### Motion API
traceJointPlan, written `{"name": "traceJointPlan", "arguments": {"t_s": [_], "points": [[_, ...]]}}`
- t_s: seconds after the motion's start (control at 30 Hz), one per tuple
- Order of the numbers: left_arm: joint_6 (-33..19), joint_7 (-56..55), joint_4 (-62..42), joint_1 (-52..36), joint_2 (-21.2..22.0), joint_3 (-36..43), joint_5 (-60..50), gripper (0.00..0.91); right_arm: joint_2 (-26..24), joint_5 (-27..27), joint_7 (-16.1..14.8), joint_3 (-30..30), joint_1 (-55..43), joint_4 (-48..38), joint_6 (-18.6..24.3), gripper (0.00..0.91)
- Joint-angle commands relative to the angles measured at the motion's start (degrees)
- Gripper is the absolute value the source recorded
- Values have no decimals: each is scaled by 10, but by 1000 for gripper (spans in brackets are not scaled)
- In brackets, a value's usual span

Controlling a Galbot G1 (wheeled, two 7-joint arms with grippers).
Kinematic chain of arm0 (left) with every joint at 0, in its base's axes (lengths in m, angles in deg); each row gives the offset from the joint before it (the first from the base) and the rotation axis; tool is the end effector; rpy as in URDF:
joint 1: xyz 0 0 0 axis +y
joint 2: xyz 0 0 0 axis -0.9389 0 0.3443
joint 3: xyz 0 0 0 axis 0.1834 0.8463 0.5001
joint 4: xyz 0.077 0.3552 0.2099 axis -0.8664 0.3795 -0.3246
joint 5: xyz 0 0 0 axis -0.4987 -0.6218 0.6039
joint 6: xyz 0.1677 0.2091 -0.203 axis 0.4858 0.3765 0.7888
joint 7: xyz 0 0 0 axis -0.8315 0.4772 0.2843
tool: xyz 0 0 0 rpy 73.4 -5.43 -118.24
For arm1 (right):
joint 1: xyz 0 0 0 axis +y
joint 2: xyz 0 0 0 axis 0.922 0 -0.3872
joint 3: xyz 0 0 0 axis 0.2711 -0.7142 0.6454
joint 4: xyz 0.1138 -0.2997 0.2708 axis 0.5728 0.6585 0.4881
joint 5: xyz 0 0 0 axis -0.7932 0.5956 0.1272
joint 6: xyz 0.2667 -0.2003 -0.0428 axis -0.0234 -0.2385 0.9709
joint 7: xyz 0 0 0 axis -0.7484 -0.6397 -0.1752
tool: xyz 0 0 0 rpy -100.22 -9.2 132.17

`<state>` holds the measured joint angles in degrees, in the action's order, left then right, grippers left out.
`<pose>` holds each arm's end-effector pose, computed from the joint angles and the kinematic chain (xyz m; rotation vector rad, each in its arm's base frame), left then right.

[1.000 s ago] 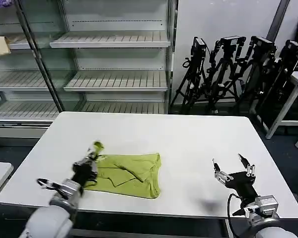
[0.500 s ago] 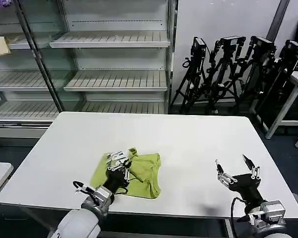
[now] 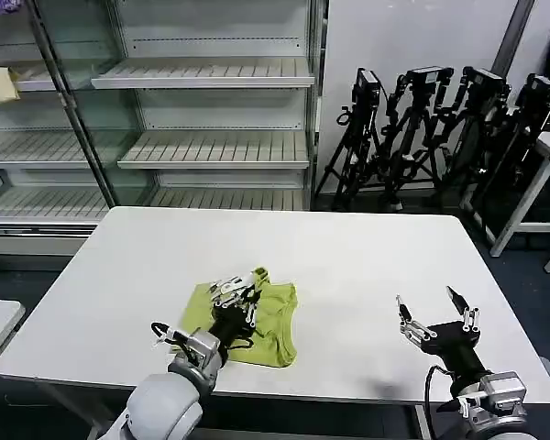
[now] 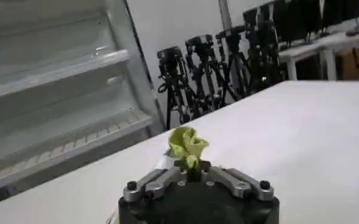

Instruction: Fold and organize the clothes.

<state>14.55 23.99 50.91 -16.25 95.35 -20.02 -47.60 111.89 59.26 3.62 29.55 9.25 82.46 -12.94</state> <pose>0.2394 0.0029 -0.2833 -0.6300 -2.8568 -0.4337 0.1117 -0.0990 -0.2356 0.0791 -3.0138 0.3267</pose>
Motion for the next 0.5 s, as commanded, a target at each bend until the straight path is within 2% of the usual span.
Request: {"name": "traceJointPlan", "arguments": {"t_s": [0.03, 0.23, 0.33, 0.4, 0.5], "points": [[-20, -27, 2, -37, 18, 7, 134, 907, 1, 2, 0, -4, -1, -1, -2, 907], [-40, -39, 11, -61, 26, -31, 163, 907, 1, 2, 0, -8, -7, -5, -4, 907], [-42, -39, 14, -36, 1, -65, 153, 907, 1, 2, 0, -10, -15, -8, -6, 907], [-14, -56, 14, -5, -27, -97, 146, 907, 1, 1, -1, -11, -20, -8, -6, 907], [3, -87, 6, 32, -46, -123, 158, 907, 3, 1, -2, -11, -26, -11, -6, 907]]}}
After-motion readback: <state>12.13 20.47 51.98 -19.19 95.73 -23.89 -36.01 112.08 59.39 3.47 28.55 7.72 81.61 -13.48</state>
